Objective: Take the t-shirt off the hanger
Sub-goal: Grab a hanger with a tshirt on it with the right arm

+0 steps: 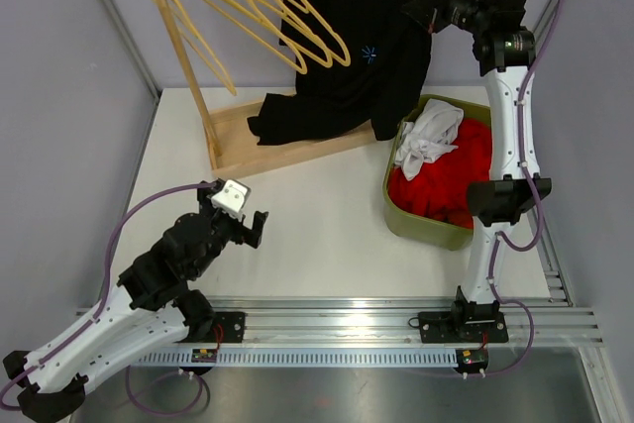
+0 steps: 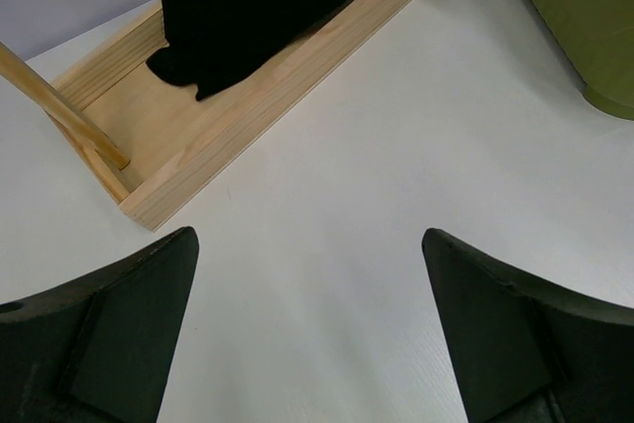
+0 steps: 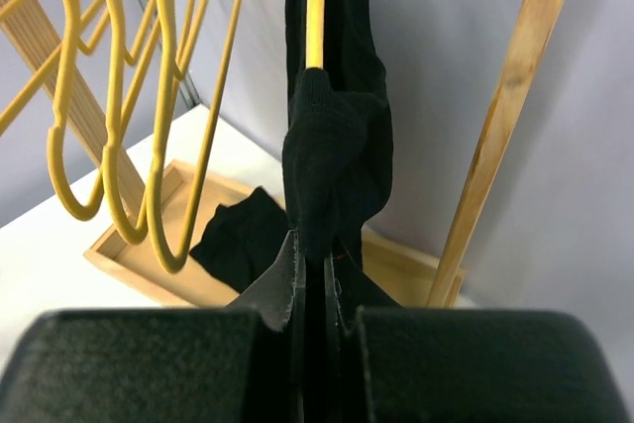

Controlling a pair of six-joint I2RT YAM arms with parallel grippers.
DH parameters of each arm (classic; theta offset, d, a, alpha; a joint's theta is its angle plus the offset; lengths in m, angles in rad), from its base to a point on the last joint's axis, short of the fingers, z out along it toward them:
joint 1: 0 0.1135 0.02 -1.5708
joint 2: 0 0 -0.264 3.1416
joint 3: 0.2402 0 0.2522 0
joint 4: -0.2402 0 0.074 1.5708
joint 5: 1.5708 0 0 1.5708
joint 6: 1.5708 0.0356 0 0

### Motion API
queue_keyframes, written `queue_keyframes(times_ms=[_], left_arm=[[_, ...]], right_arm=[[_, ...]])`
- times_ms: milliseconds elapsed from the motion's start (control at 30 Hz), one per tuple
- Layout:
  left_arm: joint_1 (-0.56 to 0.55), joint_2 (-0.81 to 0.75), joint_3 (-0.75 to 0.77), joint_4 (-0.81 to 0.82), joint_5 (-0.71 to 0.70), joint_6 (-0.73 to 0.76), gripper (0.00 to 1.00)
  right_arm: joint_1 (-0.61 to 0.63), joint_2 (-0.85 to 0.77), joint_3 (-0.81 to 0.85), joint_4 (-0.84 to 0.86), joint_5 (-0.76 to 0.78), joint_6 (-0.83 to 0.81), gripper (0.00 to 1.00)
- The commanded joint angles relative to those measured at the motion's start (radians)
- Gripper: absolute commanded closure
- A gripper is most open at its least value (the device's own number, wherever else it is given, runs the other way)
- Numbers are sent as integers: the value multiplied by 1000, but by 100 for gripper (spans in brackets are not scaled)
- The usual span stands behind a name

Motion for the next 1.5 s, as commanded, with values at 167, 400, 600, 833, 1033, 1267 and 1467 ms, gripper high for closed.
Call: queue_keyframes(times_ms=[167,400,600,833,1033,1267,1467], left_arm=[[5,-4,-8,36,6,8,1],[5,-29,-7,40,12,7,1],[5,-36,-7,46,29,5,1],[5,-62,-11,55,67,5,1],[5,-64,-14,65,84,5,1],[5,-72,-13,69,101,5,1],[5,-102,-22,89,164,25,1]], right_arm=[[-3,-118,31,142,-50,-7,100],[-41,-331,-353,206,-90,8,100],[-49,-582,-798,292,-101,-45,100],[-98,-852,-1174,214,-50,-70,100],[-118,-990,-1357,105,-63,-21,100],[-118,-1076,-1455,-60,-198,-161,100],[-116,-1162,-1507,-293,-277,-393,100]])
